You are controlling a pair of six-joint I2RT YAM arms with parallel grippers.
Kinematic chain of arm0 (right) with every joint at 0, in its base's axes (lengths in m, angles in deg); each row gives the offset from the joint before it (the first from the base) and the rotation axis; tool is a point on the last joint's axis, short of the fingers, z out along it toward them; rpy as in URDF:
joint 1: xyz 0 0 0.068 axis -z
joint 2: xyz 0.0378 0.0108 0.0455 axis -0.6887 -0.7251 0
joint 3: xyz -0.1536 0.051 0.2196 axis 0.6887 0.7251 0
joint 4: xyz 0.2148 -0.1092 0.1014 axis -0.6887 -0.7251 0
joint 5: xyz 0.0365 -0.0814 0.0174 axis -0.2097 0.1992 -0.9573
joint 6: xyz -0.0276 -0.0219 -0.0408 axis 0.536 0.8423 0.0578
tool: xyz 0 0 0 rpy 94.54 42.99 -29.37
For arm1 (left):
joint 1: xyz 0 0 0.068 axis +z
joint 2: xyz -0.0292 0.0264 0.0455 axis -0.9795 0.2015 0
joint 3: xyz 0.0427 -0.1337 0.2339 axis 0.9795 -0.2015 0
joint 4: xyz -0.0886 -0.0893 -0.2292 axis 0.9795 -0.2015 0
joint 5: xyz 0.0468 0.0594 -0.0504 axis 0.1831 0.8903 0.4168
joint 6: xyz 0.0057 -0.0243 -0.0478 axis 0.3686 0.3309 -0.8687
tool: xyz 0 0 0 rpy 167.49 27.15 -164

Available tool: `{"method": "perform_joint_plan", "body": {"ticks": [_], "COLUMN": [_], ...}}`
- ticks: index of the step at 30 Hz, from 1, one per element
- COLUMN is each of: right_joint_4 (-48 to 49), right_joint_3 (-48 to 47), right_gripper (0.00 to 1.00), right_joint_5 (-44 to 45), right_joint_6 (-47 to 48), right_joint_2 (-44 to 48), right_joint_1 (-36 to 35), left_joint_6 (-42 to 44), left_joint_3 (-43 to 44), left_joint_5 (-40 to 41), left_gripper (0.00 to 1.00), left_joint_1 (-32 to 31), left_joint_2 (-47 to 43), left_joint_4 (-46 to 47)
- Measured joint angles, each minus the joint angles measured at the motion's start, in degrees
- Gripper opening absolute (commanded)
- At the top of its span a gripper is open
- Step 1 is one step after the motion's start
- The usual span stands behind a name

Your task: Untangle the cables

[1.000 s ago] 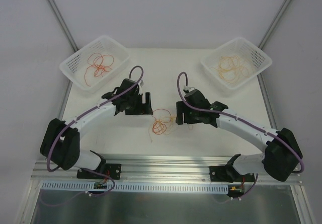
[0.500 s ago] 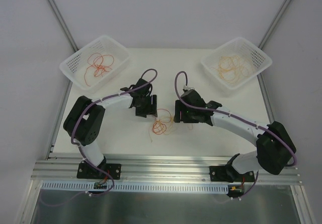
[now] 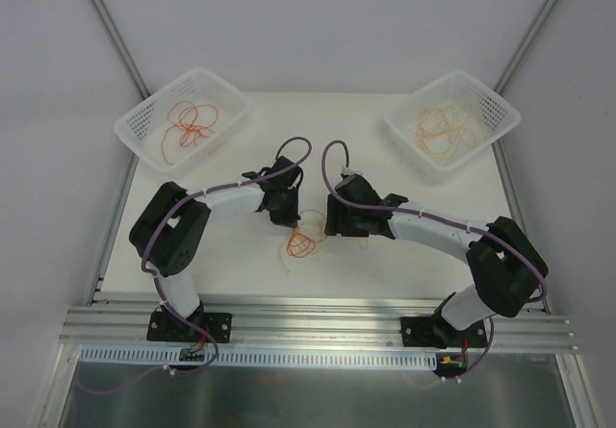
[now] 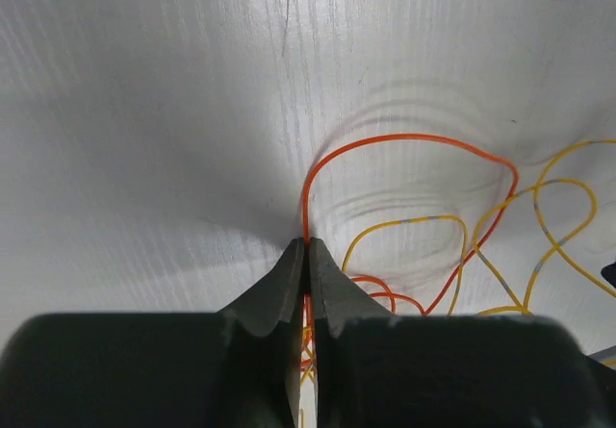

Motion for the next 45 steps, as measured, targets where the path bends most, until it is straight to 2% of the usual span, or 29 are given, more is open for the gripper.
{"method": "perform_joint_plan", "body": {"ticks": [1,3,4,6,7,8,13,16,20,24,32,37,45], "right_joint_4": [0.5,1.2,1.5,1.7,1.6,1.6,-2.1,-7.1,-14.9,-23.4,-34.1,-39.1,-44.0], "right_joint_3": [0.0,0.0,0.0,0.2,0.3,0.5,2.0,2.0,0.2,-8.2,-29.9,-35.6,-41.1], "right_gripper": [0.53,0.45,0.34,0.22,0.07,0.01,0.01,0.01,0.01,0.01,0.01,0.01,0.01], "right_joint_5": [-0.1,-0.1,0.0,0.2,0.4,0.7,4.6,7.7,9.9,10.4,10.3,10.2,13.6], "right_joint_6": [-0.2,-0.5,-0.5,-0.5,-0.3,0.0,1.9,4.4,9.0,14.3,23.3,26.3,29.2], "right_joint_2": [-0.5,-1.6,-2.0,-2.3,-2.3,-2.2,1.9,9.4,22.3,31.5,35.4,36.3,36.3], "right_joint_1": [-0.1,-0.1,-0.1,-0.1,-0.1,-0.1,0.9,4.1,13.0,22.5,29.2,30.6,31.3], "left_joint_6": [-0.1,0.0,0.0,0.1,0.1,0.2,1.5,3.0,5.0,6.5,9.3,10.9,12.4], "left_joint_3": [0.0,-0.2,-0.3,-0.6,-0.8,-1.1,-3.7,-6.2,-8.4,-8.5,-7.8,-7.7,-7.5], "left_joint_5": [0.3,0.7,1.0,2.0,2.4,2.9,4.7,5.3,6.9,7.5,7.9,8.3,8.7], "left_gripper": [0.0,0.0,0.0,0.0,0.0,0.0,0.0,0.0,0.0,0.0,0.0,0.0,0.0], "left_joint_1": [0.0,0.0,0.0,0.0,0.1,0.1,4.4,11.4,20.9,26.6,34.0,37.4,38.7], "left_joint_2": [-0.1,-0.3,-0.4,-0.8,-1.0,-1.3,-4.3,-7.7,-12.2,-14.3,-14.6,-14.7,-14.4], "left_joint_4": [0.1,0.3,0.3,0.2,0.2,0.2,-0.4,-0.5,-1.1,-1.9,-4.1,-5.4,-6.7]}}
